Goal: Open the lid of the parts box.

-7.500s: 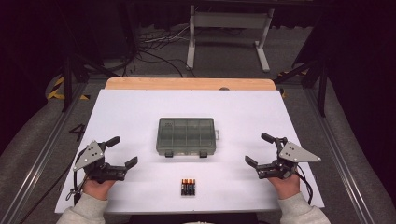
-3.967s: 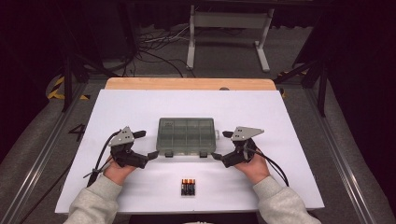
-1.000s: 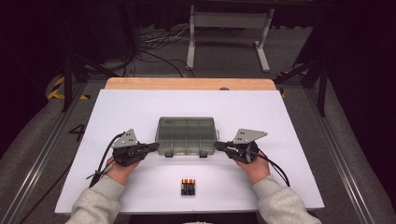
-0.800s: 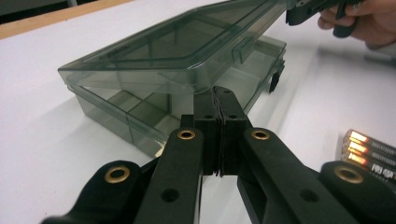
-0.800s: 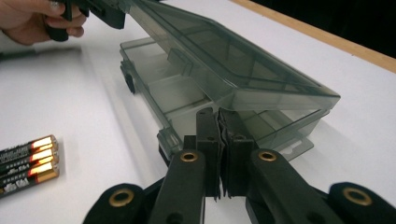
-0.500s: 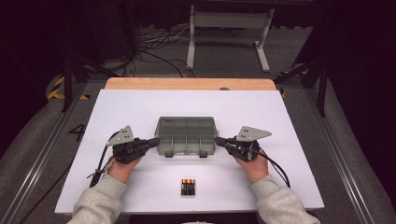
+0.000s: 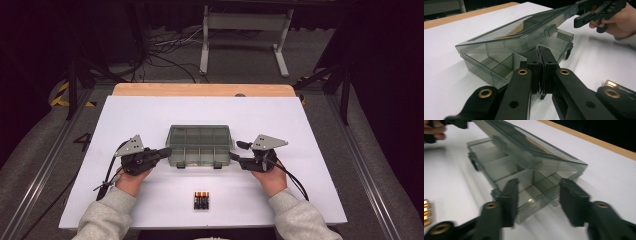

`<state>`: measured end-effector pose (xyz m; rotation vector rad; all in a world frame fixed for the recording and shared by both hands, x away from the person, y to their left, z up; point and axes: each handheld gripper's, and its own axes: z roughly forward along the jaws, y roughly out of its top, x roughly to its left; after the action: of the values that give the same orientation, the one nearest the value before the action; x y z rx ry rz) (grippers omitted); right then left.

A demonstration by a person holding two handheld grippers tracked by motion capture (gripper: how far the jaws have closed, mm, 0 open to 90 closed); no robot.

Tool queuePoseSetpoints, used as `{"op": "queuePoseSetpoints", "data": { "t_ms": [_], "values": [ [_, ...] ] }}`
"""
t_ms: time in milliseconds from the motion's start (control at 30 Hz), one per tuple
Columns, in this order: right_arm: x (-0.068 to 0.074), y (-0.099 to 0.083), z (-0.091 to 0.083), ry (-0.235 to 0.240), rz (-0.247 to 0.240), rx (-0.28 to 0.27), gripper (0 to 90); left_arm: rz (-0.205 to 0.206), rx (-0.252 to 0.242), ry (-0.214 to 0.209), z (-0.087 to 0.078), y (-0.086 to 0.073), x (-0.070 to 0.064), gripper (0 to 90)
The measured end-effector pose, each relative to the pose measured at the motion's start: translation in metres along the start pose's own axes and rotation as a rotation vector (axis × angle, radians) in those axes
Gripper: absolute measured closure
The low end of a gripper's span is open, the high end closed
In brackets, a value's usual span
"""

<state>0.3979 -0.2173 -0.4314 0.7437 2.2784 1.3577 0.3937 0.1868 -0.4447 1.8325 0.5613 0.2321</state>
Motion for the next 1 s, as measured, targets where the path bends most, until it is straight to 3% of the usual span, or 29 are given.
{"op": "queuePoseSetpoints", "data": {
  "t_ms": [267, 467, 533, 700, 800, 867, 1000],
  "values": [
    [-0.001, 0.014, 0.002, -0.028, -0.034, -0.024, 38.6, -0.006, 0.002, 0.002, 0.0, 0.0, 0.0, 86.0],
    [-0.004, 0.02, 0.006, -0.031, -0.03, -0.022, 39.1, -0.002, 0.004, 0.004, 0.0, 0.001, 0.0, 83.8],
    [-0.005, 0.025, 0.006, -0.031, -0.035, -0.026, 39.8, 0.022, 0.019, 0.009, 0.0, 0.001, -0.001, 80.3],
    [-0.009, 0.037, 0.006, -0.04, -0.053, -0.027, 41.0, 0.084, 0.108, -0.004, 0.008, 0.003, -0.008, 62.9],
    [-0.013, 0.043, 0.006, -0.039, -0.05, -0.035, 41.5, 0.114, 0.157, -0.013, 0.014, 0.003, -0.011, 57.1],
    [-0.015, 0.048, 0.006, -0.042, -0.053, -0.022, 41.5, 0.123, 0.183, -0.018, 0.016, 0.003, -0.012, 54.2],
    [-0.019, 0.058, 0.008, -0.047, -0.061, -0.024, 41.9, 0.098, 0.21, -0.023, 0.019, 0.001, -0.012, 50.3]
  ]
}}
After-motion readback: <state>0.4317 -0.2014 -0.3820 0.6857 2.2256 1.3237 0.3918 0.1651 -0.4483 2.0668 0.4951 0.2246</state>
